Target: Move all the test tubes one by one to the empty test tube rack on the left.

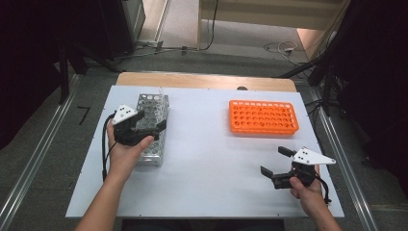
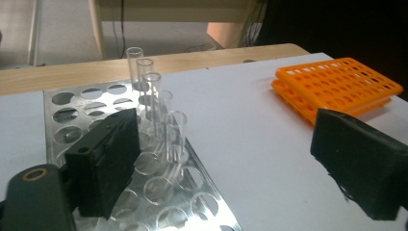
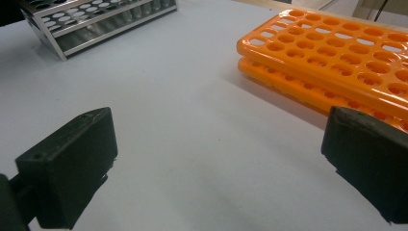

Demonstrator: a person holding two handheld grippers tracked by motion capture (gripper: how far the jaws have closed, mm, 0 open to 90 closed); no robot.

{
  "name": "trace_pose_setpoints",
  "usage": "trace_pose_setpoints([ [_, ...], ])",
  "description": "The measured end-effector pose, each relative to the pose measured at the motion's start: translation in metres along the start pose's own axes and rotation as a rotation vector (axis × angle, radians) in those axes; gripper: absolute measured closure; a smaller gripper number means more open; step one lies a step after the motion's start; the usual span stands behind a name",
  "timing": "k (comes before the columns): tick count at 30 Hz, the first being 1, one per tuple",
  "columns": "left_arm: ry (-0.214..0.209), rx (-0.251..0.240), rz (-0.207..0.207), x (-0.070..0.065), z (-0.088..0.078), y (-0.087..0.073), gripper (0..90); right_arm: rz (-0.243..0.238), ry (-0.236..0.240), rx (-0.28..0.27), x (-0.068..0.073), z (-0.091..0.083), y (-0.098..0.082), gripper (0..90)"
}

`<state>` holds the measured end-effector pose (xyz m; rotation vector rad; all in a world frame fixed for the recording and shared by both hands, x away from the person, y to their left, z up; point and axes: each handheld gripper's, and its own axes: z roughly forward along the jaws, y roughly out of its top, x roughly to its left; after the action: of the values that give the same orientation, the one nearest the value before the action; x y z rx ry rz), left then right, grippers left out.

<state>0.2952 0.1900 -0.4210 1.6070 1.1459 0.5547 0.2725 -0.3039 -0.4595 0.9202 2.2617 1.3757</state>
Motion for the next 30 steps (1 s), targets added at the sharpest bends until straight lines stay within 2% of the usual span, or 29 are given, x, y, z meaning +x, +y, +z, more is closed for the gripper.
trace_pose_setpoints([
  [7, -0.047, -0.025, 0.013, -0.006, -0.027, -0.012, 0.2, -0.002, -0.008, 0.002, -0.002, 0.002, 0.000, 0.0],
  [12, -0.072, -0.043, 0.029, -0.011, -0.045, -0.023, 0.0, 0.003, -0.021, 0.003, -0.005, 0.002, -0.001, 0.0],
  [20, -0.087, -0.045, 0.053, -0.016, -0.066, -0.037, 0.0, 0.007, -0.034, 0.008, -0.009, 0.002, -0.002, 0.0],
  [30, -0.092, -0.059, 0.070, -0.011, -0.085, -0.057, 0.0, 0.017, -0.059, 0.002, -0.017, -0.001, -0.005, 0.0],
])
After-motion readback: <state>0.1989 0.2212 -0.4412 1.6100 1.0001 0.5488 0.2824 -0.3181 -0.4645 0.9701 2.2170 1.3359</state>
